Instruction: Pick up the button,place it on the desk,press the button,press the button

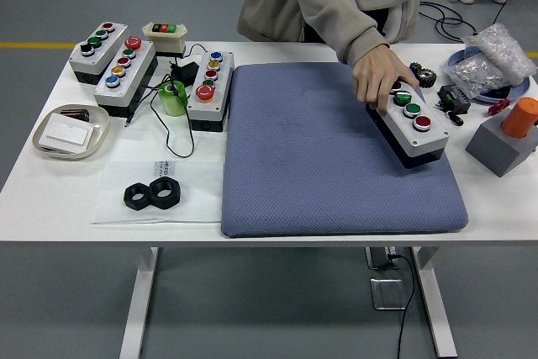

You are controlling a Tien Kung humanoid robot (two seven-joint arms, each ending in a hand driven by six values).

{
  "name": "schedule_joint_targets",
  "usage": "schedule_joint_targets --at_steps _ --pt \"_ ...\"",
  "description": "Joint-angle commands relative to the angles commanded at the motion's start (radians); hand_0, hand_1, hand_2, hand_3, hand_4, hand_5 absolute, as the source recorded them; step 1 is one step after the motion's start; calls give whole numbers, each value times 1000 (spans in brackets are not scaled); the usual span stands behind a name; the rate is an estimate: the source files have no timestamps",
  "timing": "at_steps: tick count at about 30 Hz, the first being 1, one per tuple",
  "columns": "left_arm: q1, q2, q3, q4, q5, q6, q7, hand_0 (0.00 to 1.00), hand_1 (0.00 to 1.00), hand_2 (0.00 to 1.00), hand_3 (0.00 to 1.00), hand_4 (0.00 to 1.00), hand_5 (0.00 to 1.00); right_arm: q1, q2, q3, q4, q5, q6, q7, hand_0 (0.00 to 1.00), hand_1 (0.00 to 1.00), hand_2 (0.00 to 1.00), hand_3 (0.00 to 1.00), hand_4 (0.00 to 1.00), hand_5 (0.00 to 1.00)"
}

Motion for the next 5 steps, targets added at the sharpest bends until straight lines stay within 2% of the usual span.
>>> schedule_joint_targets --at_steps 5 --pt "5 1 -3 -1 7 -1 2 679 647 742 780 671 998 -1 4 -9 -1 -4 -3 -2 954 851 897 889 595 553"
